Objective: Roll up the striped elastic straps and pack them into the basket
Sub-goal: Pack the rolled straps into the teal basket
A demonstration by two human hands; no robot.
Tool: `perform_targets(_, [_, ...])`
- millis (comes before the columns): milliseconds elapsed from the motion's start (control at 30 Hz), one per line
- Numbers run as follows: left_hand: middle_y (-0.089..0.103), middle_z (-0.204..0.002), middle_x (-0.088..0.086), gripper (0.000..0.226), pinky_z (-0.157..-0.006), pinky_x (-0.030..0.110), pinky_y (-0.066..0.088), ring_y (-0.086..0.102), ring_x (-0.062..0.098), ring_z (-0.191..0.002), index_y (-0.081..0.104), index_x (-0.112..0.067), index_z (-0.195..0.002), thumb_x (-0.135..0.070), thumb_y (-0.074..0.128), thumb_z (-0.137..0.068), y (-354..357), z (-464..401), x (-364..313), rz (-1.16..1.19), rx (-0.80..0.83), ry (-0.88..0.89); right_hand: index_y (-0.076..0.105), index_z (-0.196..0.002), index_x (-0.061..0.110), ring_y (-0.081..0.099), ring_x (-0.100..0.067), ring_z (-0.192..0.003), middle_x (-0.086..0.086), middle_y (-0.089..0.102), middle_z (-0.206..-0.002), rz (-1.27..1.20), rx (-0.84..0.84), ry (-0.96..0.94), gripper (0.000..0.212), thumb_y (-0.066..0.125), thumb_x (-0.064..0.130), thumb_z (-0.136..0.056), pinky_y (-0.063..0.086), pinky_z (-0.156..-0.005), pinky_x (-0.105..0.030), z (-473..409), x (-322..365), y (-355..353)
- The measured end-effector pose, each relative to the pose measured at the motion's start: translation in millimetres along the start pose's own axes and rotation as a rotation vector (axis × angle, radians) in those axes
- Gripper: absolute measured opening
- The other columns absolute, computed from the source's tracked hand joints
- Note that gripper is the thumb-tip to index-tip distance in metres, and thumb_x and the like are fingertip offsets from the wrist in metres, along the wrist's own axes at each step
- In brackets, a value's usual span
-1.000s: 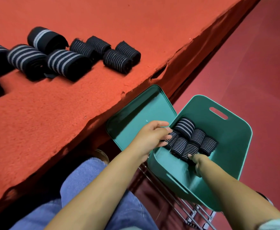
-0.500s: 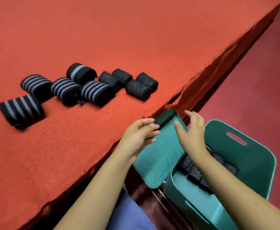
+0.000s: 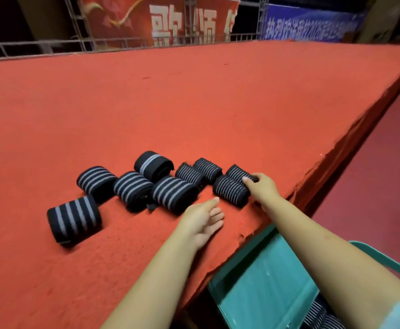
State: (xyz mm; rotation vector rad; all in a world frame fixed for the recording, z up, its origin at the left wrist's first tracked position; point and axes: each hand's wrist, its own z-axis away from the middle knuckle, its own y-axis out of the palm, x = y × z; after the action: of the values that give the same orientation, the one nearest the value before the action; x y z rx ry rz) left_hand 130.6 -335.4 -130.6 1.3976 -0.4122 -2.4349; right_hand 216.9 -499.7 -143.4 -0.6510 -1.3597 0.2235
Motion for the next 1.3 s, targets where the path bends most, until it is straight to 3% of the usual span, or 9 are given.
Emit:
perform_targets(100, [0.059, -0.114, 0.021, 0.021, -0.094, 0.038, 0.046, 0.060, 0.028, -0.106, 0.053, -0.003, -0.115, -0.014, 0.057, -0.097, 14, -18, 1, 0.011, -0.004, -0.003, 0.062, -0.118, 0.010, 0.061, -0.028, -0.109, -0.011, 0.065, -0.118, -0.033, 0.030, -0.015, 0.035, 0.068, 0.026, -0.088, 0.047, -0.093, -0.037, 2, -4, 5])
perform_targets(267, [0.068, -0.096, 0.010, 0.015, -0.069, 0.024, 0.052, 0.062, 0.013, -0.077, 0.061, -0.009, -0.088, -0.022, 0.062, -0.095, 23, -29, 8, -0.095, -0.031, 0.069, 0.055, -0.089, 0.022, 0.065, -0.027, -0.095, -0.008, 0.067, -0.101, -0.252, 0.004, -0.024, 0.019, 0.072, 0.020, -0.081, 0.052, -0.088, -0.045, 25, -1, 2])
perform_targets(467, [0.072, -0.086, 0.003, 0.020, -0.058, 0.020, 0.051, 0.067, 0.006, -0.066, 0.055, -0.004, -0.109, -0.010, 0.063, -0.092, 18, 15, 18, -0.067, 0.099, 0.114, 0.053, -0.104, 0.011, 0.062, -0.012, -0.070, -0.007, 0.064, -0.090, -0.630, 0.120, -0.034, 0.022, 0.064, 0.000, -0.088, 0.048, -0.057, -0.016, 93, 0, -33])
perform_targets(600, [0.070, -0.085, 0.008, 0.029, -0.061, 0.030, 0.057, 0.069, 0.017, -0.068, 0.049, -0.010, -0.107, 0.001, 0.066, -0.086, 29, 48, 43, -0.036, 0.160, 0.110, 0.056, -0.110, 0.008, 0.066, -0.012, -0.081, -0.001, 0.069, -0.091, -0.681, 0.221, 0.029, 0.025, 0.059, -0.003, -0.088, 0.052, -0.080, -0.026, 137, -33, -63])
perform_targets(733, [0.071, -0.096, 0.011, 0.047, -0.068, 0.034, 0.057, 0.070, 0.020, -0.078, 0.048, -0.001, -0.118, -0.003, 0.075, -0.079, 49, 65, 81, -0.204, 0.319, 0.068, 0.063, -0.100, 0.013, 0.067, -0.009, -0.079, 0.005, 0.073, -0.085, -0.679, 0.247, 0.152, 0.020, 0.060, -0.002, -0.086, 0.052, -0.075, -0.021, 176, -77, -111])
perform_targets(900, [0.071, -0.112, 0.015, 0.073, -0.092, 0.048, 0.055, 0.069, 0.031, -0.102, 0.045, -0.002, -0.133, -0.017, 0.078, -0.070, 82, 79, 131, -0.301, 0.394, -0.095, 0.061, -0.092, 0.008, 0.068, -0.006, -0.062, 0.000, 0.072, -0.077, -0.760, 0.075, 0.375, 0.021, 0.054, -0.011, -0.087, 0.053, -0.055, -0.017, 216, -132, -151])
perform_targets(1067, [0.073, -0.094, 0.005, 0.047, -0.083, 0.041, 0.057, 0.070, 0.020, -0.081, 0.044, -0.008, -0.126, -0.004, 0.070, -0.086, 101, 80, 160, -0.317, 0.385, -0.145, 0.050, -0.078, 0.015, 0.053, -0.011, -0.065, -0.002, 0.058, -0.077, -0.730, -0.129, 0.809, 0.025, 0.056, -0.006, -0.091, 0.049, -0.074, -0.030, 229, -194, -148])
perform_targets(1167, [0.070, -0.094, 0.006, 0.036, -0.085, 0.040, 0.057, 0.068, 0.019, -0.081, 0.046, -0.013, -0.115, -0.004, 0.068, -0.088, 105, 88, 172, -0.354, 0.417, -0.178, 0.047, -0.077, 0.015, 0.048, -0.016, -0.065, -0.002, 0.054, -0.074, -0.657, -0.133, 1.015, 0.026, 0.055, -0.006, -0.091, 0.039, -0.060, -0.034, 229, -225, -123])
perform_targets(1300, [0.069, -0.101, 0.009, 0.027, -0.086, 0.040, 0.057, 0.067, 0.021, -0.084, 0.049, -0.016, -0.104, -0.005, 0.067, -0.088, 101, 92, 180, -0.369, 0.418, -0.197, 0.058, -0.108, -0.001, 0.055, -0.023, -0.092, -0.017, 0.061, -0.114, -0.567, -0.429, 1.022, 0.026, 0.044, -0.012, -0.088, 0.049, -0.078, -0.036, 216, -257, -107])
